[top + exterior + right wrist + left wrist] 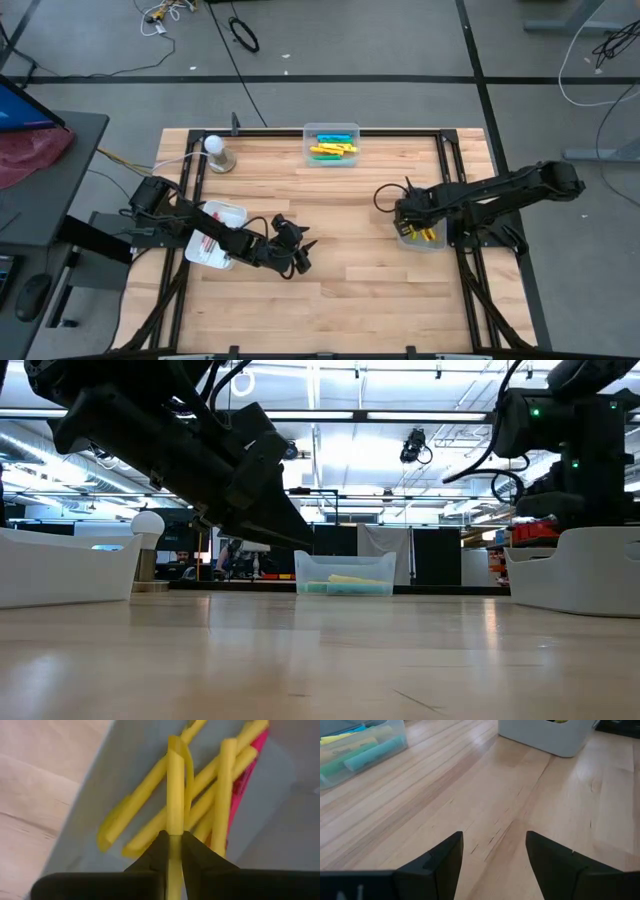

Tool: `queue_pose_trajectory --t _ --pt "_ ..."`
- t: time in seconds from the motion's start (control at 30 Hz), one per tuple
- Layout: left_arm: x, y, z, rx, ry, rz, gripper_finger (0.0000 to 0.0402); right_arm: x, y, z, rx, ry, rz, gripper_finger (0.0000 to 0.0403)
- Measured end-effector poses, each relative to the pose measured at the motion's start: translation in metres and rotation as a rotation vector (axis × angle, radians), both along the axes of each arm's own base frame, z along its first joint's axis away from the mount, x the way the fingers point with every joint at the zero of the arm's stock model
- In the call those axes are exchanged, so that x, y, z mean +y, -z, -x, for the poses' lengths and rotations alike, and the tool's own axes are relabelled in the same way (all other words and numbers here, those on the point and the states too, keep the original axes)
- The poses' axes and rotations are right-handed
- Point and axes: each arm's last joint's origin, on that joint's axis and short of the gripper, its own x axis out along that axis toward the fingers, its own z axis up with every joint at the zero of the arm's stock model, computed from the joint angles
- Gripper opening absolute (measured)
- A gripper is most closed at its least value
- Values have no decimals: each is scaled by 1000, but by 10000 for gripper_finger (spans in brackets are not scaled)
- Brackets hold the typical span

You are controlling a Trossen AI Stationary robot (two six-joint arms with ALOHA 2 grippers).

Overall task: Pick & Place Markers
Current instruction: Put the yellow pen into the gray bin, then return to Home Position

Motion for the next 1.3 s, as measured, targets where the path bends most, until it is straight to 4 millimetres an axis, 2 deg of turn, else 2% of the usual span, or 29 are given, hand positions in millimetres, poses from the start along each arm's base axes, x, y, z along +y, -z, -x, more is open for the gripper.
queue_pose_trajectory --t 0.17,0.37,0.6,0.7,0.87,0.93,1.1,1.2,1.3 --pt "0 0 0 -2 -1 4 222 0 -1 -2 -19 -101 52 48" --pt "-1 -1 -1 -22 17 34 222 3 -12 3 -87 -212 108 114" --pt "-4 -6 -4 -77 27 54 222 12 -44 18 -319 -302 100 170" --pt "-5 -9 -5 -107 29 65 222 21 -64 21 -480 -433 103 181" --pt "-9 -15 -8 -175 75 98 222 48 -95 21 -864 -819 80 185" --pt "-10 -18 -9 -200 95 107 222 58 -105 23 -997 -915 58 183" --pt "-10 -22 -11 -235 101 104 222 72 -117 21 -1150 -935 36 176" --pt "-7 -23 -12 -244 91 106 222 72 -117 15 -1151 -884 145 169" --pt "-5 -24 -13 -259 85 111 222 68 -114 16 -1093 -859 265 134"
